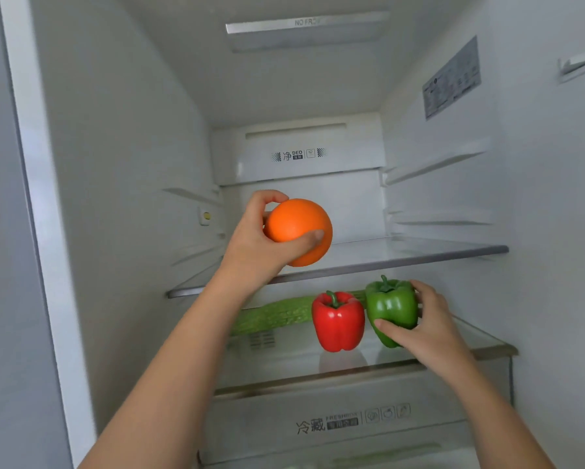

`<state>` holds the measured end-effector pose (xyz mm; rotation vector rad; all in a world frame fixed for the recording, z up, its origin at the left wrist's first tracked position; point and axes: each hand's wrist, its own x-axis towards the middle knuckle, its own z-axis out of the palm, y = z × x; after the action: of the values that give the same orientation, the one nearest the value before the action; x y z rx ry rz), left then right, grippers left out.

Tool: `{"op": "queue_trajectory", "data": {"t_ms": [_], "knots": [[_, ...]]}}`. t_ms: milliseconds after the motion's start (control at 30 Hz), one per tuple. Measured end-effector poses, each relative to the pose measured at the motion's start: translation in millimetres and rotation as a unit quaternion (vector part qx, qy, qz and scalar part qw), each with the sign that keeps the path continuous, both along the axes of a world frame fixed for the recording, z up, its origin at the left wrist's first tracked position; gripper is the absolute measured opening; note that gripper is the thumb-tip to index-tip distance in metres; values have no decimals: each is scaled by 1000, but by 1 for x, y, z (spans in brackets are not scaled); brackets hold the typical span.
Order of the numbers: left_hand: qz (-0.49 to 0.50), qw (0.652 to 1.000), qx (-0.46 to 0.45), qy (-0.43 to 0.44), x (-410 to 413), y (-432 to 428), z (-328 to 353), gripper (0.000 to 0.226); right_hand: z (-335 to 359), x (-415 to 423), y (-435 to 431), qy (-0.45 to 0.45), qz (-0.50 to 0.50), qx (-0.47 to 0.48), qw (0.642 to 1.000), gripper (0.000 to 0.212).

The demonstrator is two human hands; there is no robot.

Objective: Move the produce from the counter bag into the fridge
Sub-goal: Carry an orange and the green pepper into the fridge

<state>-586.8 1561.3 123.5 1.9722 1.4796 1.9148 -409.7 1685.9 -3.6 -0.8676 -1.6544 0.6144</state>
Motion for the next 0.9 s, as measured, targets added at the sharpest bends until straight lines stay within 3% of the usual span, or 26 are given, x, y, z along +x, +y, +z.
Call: {"op": "queue_trajectory", "data": {"t_ms": [233, 900], "knots": [[-41, 989, -138, -23, -19, 43, 18, 40, 3, 3, 23, -2, 48, -41, 998, 79], [9, 961, -262, 89, -44, 92, 30, 59, -4, -3, 24, 7, 58, -29, 998, 82]]}}
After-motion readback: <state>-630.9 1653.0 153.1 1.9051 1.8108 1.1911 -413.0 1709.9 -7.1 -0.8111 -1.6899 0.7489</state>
